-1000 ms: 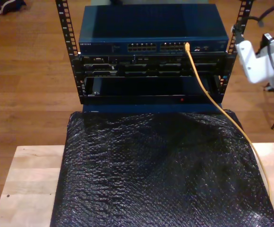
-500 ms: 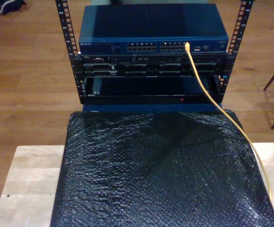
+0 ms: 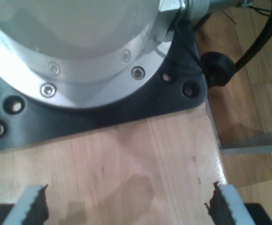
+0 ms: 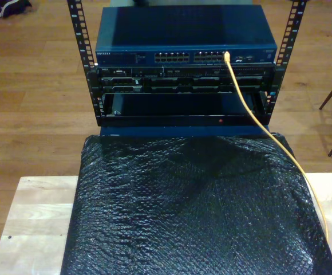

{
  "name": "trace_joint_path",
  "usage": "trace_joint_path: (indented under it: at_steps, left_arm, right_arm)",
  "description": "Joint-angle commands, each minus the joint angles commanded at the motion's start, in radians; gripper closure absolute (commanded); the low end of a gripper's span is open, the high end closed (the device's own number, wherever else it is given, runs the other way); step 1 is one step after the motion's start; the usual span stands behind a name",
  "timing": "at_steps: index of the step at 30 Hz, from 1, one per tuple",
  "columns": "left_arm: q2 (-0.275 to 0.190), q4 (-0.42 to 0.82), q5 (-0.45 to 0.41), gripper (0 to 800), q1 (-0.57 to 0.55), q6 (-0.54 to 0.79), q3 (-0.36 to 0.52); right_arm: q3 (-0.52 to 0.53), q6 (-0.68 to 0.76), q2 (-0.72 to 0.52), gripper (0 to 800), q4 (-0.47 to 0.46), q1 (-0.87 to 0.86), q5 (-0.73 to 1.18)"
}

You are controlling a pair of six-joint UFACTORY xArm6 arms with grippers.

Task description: Grab the cable and plug it in

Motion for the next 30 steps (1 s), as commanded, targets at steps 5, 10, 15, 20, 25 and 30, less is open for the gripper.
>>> trace_joint_path:
  at_steps: [5,10,15,20,25,30]
  left_arm:
    - [0.0,0.0,0.0,0,0.0,0.0,0.0]
    - [0.0,0.0,0.0,0,0.0,0.0,0.0]
    - [0.0,0.0,0.0,0,0.0,0.0,0.0]
    - [0.0,0.0,0.0,0,0.0,0.0,0.0]
    - [0.0,0.0,0.0,0,0.0,0.0,0.0]
    - [0.0,0.0,0.0,0,-0.002,-0.002,0.0]
  right_arm:
    - [0.048,-0.069,-0.055,3,0.0,-0.114,0.094]
    - [0.129,-0.15,-0.117,3,-0.005,-0.199,0.109]
    - [0.238,-0.279,-0.192,3,-0.003,-0.313,0.109]
    - [0.342,-0.339,-0.281,3,-0.003,-0.399,0.109]
    - [0.417,-0.417,-0.338,3,-0.006,-0.453,0.107]
    - [0.485,-0.497,-0.377,3,-0.006,-0.54,0.103]
